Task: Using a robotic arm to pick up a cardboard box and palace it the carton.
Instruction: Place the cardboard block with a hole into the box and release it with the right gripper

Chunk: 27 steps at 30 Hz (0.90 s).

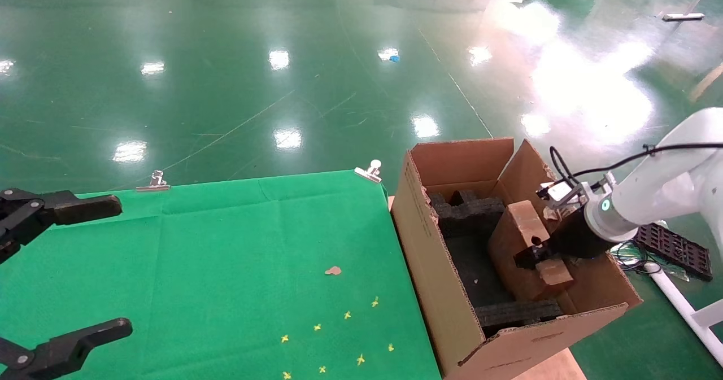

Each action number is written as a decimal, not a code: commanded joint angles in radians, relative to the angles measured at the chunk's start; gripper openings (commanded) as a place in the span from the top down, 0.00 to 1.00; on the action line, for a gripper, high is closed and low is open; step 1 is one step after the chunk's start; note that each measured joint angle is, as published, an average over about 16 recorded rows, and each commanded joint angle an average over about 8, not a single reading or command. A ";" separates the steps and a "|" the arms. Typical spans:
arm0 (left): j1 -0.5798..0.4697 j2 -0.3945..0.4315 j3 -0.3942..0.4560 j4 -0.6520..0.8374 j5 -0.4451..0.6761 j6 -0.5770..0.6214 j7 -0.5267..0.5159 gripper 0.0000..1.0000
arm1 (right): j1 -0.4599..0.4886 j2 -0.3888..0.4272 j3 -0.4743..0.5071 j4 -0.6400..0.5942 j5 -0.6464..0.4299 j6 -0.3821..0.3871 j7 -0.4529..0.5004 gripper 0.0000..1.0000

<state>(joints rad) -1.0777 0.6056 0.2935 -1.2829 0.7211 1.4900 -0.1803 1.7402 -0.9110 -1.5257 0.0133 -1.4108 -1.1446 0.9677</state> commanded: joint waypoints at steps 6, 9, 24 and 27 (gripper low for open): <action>0.000 0.000 0.000 0.000 0.000 0.000 0.000 0.00 | -0.059 0.013 0.024 0.002 0.035 0.058 -0.028 0.81; 0.000 0.000 0.001 0.000 0.000 0.000 0.000 0.00 | -0.070 0.022 0.032 0.001 0.047 0.067 -0.039 0.43; 0.000 -0.001 0.001 0.000 -0.001 -0.001 0.001 0.00 | -0.062 0.027 0.036 -0.008 0.052 0.061 -0.050 0.00; 0.000 -0.001 0.002 0.000 -0.001 -0.001 0.001 0.00 | -0.057 0.025 0.036 -0.009 0.052 0.059 -0.049 0.00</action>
<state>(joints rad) -1.0781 0.6050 0.2951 -1.2829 0.7200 1.4893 -0.1795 1.6851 -0.8853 -1.4897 0.0049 -1.3590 -1.0858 0.9177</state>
